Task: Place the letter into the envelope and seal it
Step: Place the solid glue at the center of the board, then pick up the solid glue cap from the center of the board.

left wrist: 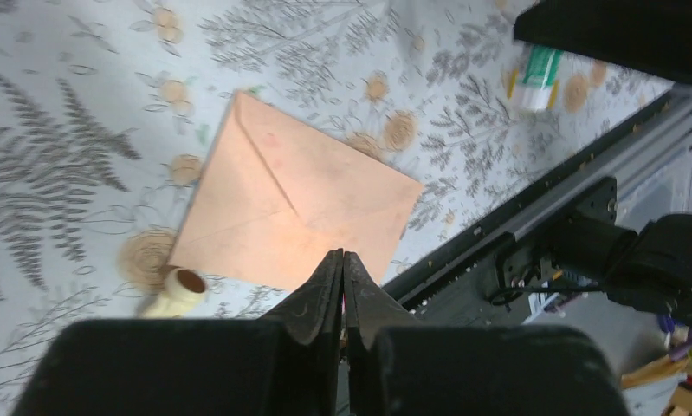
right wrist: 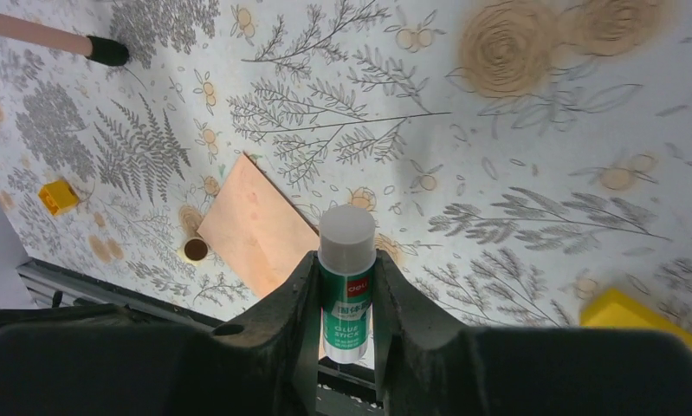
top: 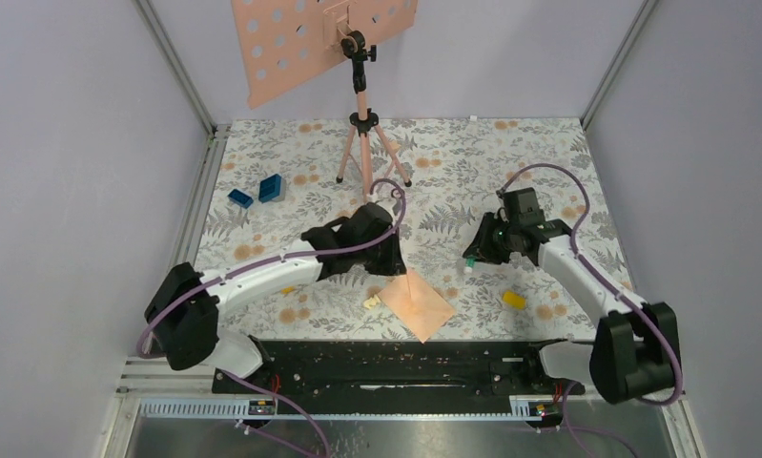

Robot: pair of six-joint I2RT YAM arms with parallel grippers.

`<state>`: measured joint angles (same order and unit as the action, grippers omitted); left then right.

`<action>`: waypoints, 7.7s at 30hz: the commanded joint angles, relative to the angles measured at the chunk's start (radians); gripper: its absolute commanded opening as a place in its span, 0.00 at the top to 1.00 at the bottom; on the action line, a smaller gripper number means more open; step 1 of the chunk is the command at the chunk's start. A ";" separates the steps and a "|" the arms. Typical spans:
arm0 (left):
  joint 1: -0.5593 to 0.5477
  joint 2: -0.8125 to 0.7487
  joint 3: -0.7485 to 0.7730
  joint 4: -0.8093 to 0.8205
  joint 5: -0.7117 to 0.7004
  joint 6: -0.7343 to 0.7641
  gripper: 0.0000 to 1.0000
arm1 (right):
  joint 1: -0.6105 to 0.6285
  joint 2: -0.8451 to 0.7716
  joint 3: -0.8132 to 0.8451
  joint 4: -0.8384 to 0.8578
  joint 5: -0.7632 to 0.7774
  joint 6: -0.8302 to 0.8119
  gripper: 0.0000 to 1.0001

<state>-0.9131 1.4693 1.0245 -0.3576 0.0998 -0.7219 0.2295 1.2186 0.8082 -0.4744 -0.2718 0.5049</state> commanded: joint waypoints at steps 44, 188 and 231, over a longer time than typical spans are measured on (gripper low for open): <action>0.138 -0.163 -0.096 -0.134 -0.152 0.064 1.00 | 0.193 0.231 0.080 0.109 0.178 0.061 0.41; 0.494 -0.059 -0.025 -0.146 -0.247 0.263 0.91 | -0.116 1.825 1.733 0.847 0.162 1.219 0.93; 0.494 -0.058 -0.011 -0.156 -0.264 0.273 0.91 | -0.133 1.691 1.895 0.384 0.191 0.553 0.39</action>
<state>-0.4263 1.4345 0.9924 -0.5297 -0.1383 -0.4526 0.0753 2.8704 2.6545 -0.1146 -0.1501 1.0397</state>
